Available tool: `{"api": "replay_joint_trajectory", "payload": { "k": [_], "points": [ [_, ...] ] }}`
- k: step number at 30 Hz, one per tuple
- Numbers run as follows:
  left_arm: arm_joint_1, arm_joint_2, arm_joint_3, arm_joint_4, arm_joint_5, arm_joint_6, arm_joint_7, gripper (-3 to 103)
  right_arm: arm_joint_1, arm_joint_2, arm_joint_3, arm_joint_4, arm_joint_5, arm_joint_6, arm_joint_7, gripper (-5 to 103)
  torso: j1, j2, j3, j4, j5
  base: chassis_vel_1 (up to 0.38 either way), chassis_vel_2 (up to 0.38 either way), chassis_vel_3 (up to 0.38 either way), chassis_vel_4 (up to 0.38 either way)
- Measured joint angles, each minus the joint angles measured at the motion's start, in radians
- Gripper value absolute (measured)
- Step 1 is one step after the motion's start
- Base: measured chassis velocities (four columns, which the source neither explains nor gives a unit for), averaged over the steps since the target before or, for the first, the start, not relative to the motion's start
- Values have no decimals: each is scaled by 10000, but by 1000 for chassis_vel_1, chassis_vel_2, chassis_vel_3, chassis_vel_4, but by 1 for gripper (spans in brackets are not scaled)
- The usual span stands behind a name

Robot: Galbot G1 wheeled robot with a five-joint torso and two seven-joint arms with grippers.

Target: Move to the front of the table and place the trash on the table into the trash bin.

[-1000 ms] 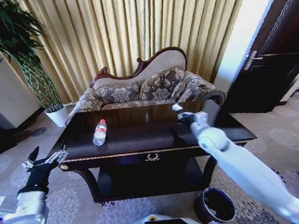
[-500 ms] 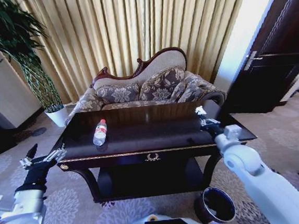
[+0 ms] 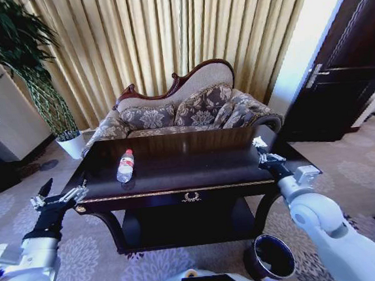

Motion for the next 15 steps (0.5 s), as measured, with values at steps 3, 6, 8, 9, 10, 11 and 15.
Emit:
{"api": "replay_joint_trajectory", "payload": {
  "k": [3,6,8,9,10,11,15],
  "points": [
    [17,-20,-5,-1,0,2,-3,100,65,0,-90,1,-31,0,14,0,0,0,0,0,2,53,-67,-71,53],
    [65,-95,-5,-3,13,5,-5,100,157,-2,-168,18,-65,-1,32,0,-1,0,0,0,1,81,-81,-74,90],
    [76,-110,-6,-5,19,6,-6,100,206,-8,-179,2,-66,-4,36,0,0,0,0,0,1,113,-97,-72,91],
    [78,-110,-9,-6,21,6,-7,100,222,-13,-179,-28,-66,-4,39,0,0,0,0,0,0,113,-97,-100,96],
    [78,-110,-12,-7,24,6,-12,100,223,-16,-176,-71,-61,-4,42,0,0,0,0,-1,1,121,-99,-115,132],
    [74,-113,-11,-7,28,8,-14,100,213,-16,-171,-90,-58,-1,43,0,-1,0,0,0,1,109,-119,-115,110],
    [69,-116,2,-7,34,13,-16,100,182,1,-158,-131,-58,13,52,0,-2,0,0,-1,2,111,-108,-115,110]
  ]
}}
